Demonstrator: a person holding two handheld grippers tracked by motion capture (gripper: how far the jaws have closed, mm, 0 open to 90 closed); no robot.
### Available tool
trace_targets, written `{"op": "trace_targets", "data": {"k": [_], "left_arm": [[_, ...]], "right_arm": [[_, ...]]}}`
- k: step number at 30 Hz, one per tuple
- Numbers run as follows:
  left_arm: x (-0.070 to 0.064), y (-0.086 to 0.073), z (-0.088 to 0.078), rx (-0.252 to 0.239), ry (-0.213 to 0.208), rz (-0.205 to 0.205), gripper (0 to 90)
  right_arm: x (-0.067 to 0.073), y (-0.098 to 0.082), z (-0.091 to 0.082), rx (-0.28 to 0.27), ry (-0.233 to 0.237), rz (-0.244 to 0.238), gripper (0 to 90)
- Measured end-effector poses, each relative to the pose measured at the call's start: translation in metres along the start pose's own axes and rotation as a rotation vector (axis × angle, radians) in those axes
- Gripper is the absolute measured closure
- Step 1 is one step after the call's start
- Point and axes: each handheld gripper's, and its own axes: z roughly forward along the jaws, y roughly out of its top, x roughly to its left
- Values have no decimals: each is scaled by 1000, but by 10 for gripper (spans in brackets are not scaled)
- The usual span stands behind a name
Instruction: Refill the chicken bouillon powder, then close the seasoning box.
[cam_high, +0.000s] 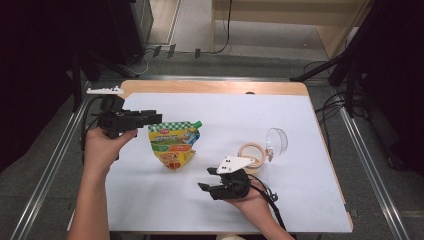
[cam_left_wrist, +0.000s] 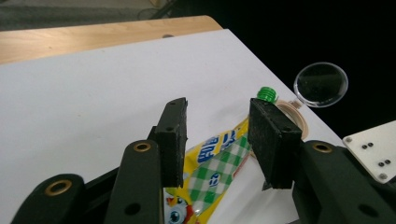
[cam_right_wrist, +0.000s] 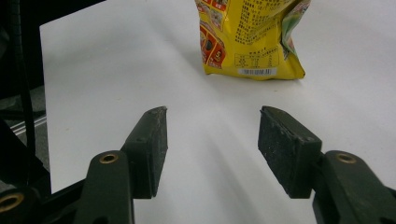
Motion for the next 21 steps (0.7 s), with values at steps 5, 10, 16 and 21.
{"op": "trace_targets", "data": {"k": [5, 10, 16, 21], "left_arm": [[14, -6, -7, -11, 43, -28, 568], [24, -12, -7, -18, 42, -43, 496], [29, -16, -6, -33, 40, -50, 438], [38, -21, -5, -15, 57, -82, 432]], "right_arm": [[0, 3, -3, 10, 5, 8, 439], [1, 9, -7, 17, 16, -2, 439], [-2, 21, -21, 14, 17, 8, 436], [-7, 29, -36, -3, 8, 12, 436]]}}
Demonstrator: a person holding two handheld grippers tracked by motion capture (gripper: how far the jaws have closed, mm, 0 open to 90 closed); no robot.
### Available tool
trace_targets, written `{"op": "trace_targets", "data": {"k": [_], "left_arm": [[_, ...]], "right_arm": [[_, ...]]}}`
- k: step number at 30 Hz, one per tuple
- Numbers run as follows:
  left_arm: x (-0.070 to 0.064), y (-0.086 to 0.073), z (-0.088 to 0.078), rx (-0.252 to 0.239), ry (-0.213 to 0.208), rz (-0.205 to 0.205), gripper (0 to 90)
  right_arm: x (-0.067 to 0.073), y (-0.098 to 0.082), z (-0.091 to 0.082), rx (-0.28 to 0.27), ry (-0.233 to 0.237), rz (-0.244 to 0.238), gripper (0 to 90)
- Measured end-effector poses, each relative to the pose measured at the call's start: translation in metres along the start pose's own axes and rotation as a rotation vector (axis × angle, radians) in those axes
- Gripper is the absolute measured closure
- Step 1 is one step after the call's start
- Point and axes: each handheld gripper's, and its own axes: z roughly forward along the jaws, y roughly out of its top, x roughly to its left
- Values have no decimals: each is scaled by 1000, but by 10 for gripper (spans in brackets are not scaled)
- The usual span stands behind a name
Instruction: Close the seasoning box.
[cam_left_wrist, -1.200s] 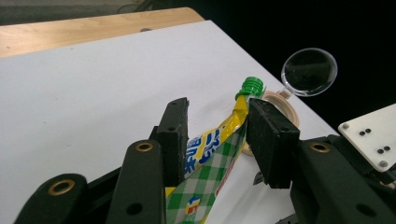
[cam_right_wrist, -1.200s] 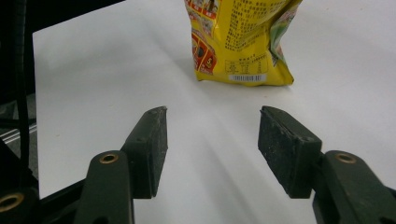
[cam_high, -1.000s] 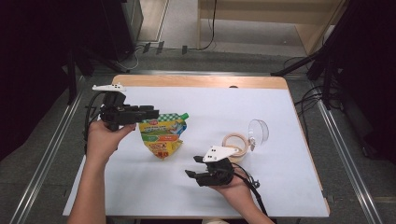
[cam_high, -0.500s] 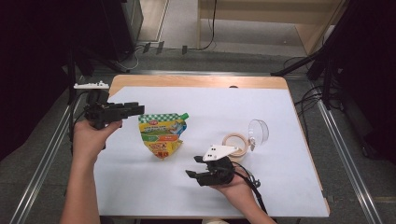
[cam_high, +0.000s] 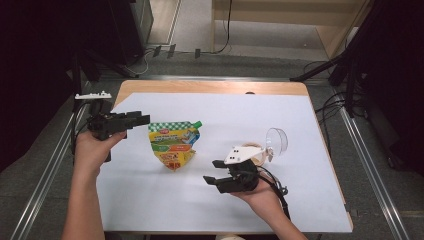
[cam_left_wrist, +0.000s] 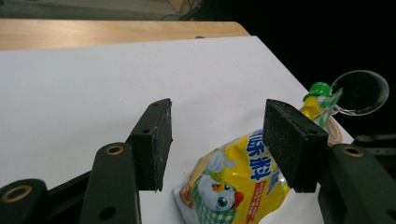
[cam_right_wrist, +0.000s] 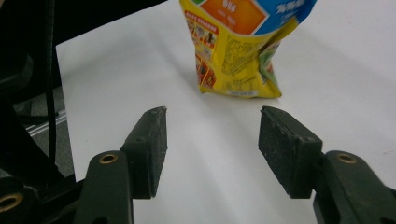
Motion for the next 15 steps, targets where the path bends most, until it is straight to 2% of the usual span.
{"op": "trace_targets", "data": {"k": [5, 11, 15], "left_arm": [[6, -4, 4, 16, 5, -11, 429], [15, -9, 10, 13, 10, -38, 430], [19, -14, 17, 34, 39, -45, 434]], "right_arm": [[-4, 7, -14, -22, -10, 7, 435], [-11, 12, -25, -26, -23, 12, 441], [-18, 15, -36, -48, -39, 28, 441]]}}
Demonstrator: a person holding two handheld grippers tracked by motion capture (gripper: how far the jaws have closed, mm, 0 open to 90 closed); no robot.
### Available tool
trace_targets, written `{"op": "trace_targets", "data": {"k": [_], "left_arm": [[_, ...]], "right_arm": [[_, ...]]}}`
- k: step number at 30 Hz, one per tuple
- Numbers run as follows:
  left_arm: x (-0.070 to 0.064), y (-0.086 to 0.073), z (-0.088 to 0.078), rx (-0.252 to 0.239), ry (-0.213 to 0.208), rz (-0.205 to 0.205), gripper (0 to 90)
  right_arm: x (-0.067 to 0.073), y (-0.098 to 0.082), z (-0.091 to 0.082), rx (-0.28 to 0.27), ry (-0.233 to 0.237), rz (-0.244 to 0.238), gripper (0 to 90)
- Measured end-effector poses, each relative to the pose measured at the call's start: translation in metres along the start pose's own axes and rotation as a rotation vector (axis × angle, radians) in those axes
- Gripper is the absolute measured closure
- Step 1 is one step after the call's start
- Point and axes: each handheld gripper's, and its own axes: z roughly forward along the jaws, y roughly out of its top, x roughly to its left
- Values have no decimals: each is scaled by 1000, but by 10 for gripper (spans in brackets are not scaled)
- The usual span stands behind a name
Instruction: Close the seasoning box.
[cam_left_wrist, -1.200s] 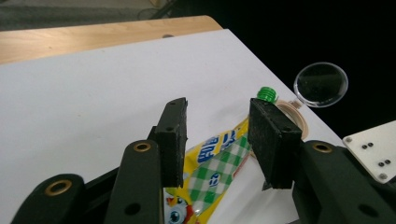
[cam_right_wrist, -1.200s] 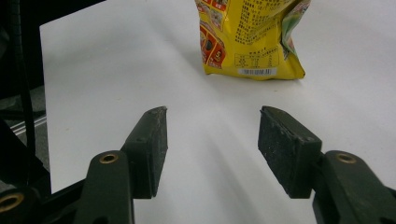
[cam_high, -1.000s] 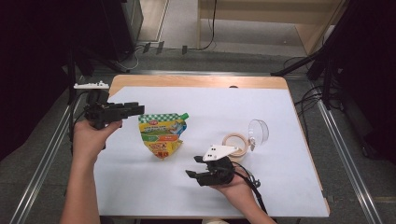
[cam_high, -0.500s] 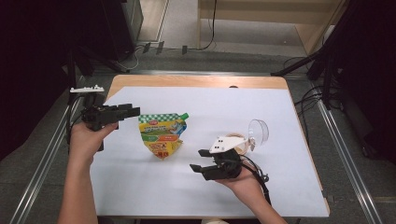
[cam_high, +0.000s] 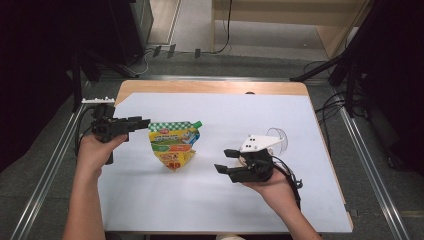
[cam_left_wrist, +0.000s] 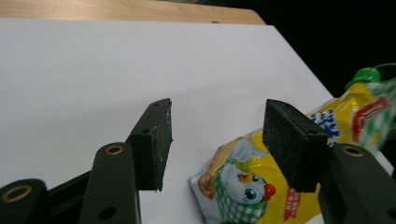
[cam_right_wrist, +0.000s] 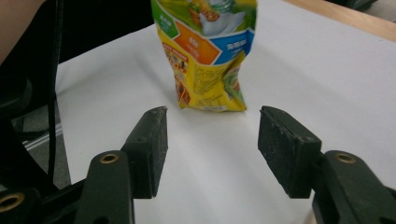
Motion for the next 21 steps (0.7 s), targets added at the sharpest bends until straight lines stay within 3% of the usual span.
{"op": "trace_targets", "data": {"k": [3, 11, 18, 21], "left_arm": [[1, -2, 5, 15, 6, -15, 433], [3, -5, 15, 29, 24, -11, 430], [1, -6, 18, 36, 7, -10, 419], [-1, -7, 20, 45, 7, 16, 421]], "right_arm": [[-4, 3, -7, -11, -11, 0, 441], [-14, 9, -28, -19, -38, 4, 441], [-23, 11, -45, -29, -69, 16, 441], [-27, 11, -51, -26, -84, 21, 441]]}}
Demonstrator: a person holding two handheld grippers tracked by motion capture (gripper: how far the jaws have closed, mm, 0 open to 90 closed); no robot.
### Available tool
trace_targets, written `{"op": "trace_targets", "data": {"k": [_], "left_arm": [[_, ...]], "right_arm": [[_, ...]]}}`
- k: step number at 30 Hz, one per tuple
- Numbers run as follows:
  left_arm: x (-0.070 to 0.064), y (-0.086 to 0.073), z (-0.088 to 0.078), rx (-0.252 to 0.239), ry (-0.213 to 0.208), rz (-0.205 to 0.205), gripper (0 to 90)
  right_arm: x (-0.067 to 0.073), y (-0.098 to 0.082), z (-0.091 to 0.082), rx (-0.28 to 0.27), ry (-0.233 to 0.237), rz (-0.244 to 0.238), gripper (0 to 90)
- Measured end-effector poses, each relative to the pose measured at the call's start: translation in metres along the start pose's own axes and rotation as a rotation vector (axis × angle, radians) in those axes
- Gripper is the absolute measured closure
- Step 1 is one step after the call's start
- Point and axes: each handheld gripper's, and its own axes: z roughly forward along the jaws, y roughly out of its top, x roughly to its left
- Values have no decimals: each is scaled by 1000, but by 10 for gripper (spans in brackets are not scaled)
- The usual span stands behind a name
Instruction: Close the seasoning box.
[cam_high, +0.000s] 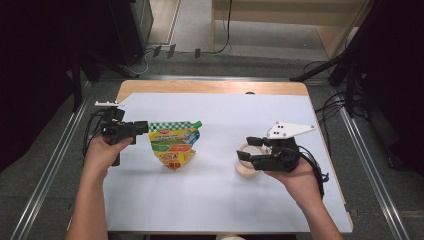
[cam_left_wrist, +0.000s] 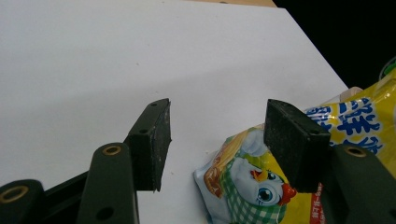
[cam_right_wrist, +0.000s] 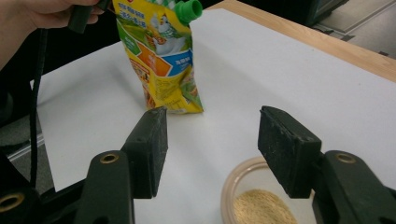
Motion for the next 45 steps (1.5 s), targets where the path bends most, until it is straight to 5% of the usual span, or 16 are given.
{"op": "trace_targets", "data": {"k": [18, 31, 39, 45], "left_arm": [[-3, 0, 2, -5, 1, 13, 417], [-1, 0, 2, 1, -1, 0, 408], [-1, -1, 3, 3, 1, -4, 405], [-1, -1, 3, 3, -2, -1, 405]], "right_arm": [[-40, -3, -49, -67, -76, 83, 447], [-65, -13, -81, -99, -177, 138, 488], [-78, -22, -87, -90, -249, 158, 512], [-85, -31, -82, -81, -252, 180, 597]]}}
